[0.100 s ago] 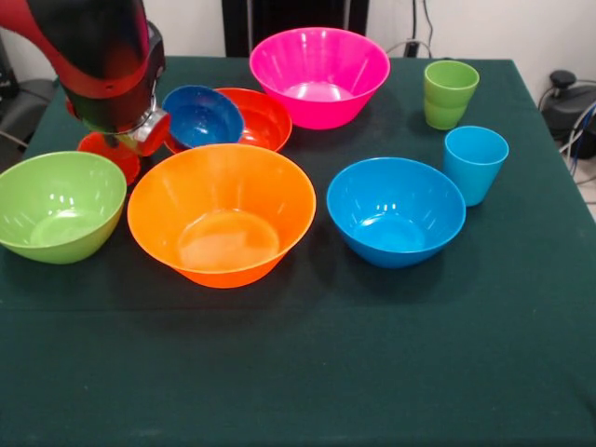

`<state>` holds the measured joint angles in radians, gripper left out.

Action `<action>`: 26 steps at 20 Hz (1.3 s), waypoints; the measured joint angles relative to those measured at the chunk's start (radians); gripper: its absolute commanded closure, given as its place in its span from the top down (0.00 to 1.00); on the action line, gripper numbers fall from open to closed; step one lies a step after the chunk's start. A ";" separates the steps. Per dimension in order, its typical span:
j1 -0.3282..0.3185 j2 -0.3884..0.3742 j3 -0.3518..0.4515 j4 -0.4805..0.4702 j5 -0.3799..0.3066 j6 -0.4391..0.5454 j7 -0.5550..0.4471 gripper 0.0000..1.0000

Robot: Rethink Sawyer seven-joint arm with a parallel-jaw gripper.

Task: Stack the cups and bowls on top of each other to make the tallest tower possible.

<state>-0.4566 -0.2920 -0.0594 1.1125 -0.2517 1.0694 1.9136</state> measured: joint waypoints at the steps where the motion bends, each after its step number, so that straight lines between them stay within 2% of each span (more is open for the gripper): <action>1: 0.002 -0.004 0.000 0.000 0.000 0.000 0.000 0.00; 18: 0.006 -0.022 0.000 0.000 -0.001 -0.020 0.000 0.00; 19: 0.006 -0.022 0.000 0.000 -0.001 -0.020 0.000 1.00; 26: 0.006 -0.021 0.000 0.000 -0.001 -0.020 0.000 1.00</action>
<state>-0.4503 -0.3134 -0.0596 1.1127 -0.2528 1.0491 1.9136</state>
